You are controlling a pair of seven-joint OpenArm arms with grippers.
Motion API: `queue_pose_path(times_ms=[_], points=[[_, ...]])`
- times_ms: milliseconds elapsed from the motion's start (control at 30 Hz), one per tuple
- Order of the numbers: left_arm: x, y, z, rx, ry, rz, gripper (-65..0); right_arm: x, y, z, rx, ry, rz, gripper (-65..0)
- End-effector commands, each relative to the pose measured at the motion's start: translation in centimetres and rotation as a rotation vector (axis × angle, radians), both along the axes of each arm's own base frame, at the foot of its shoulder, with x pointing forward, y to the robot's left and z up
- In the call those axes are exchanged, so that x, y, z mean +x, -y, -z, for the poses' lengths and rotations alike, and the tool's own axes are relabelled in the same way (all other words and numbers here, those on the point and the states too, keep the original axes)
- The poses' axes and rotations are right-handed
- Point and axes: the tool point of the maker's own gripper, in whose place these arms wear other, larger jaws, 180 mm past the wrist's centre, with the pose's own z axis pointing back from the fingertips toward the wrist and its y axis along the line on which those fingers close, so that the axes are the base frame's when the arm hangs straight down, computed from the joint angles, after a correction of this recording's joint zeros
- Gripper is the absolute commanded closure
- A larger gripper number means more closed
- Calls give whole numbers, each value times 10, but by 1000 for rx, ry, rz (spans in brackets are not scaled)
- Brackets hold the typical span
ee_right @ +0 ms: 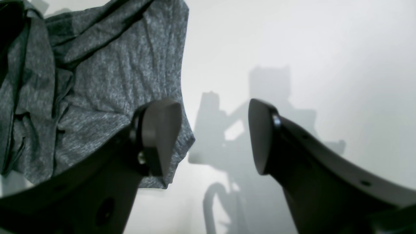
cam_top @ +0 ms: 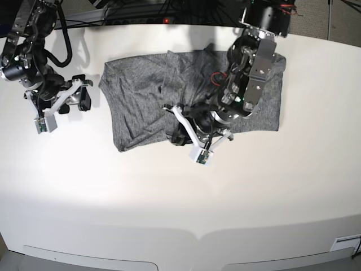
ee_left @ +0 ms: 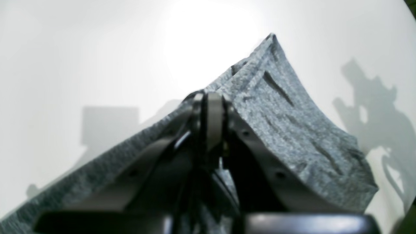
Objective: Fold the T-shirt properly
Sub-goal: 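Press and tuck the folded layer with the left gripper, then release the shirt and raise the left gripper away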
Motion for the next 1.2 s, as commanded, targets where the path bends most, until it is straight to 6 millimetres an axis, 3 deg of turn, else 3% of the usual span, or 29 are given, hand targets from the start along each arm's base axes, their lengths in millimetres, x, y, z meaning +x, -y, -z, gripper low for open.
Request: queue_pose_path(times_ms=[0,67,233,400,533,567,800,900,1000,1167], points=[[13,5,-20,-38,61,-3,-198,7,1,-12,-12,43,-13,-364],[18,5,-27,-50,86,-10,-306,6,1,-12,-12,39,-13,-364],[28,5,-41,-51,124,-8,-299,6,1,-12,-7,41,-15,-364],[19,0,-57,3,121,28,-156,6,1,-12,-7,41,-15,-364],[3,-26,-69,58,180,25,-30,6,1,-12,-7,41,-15,-364],[-3,-36,-65,95,185,26,0,6,1,-12,-7,41,-15,-364],[-38,-112,-7,358,132,-27,0,6,1,-12,-7,41,-15,-364],[-55,-130,8,394,100,-36,0,6,1,-12,-7,41,-15,-364],[-75,-133,10,373,90,-20,0,6,1,-12,-6,42,-15,-364],[-101,-140,-8,392,197,27,0,6,0,-12,-3,43,-16,-364]])
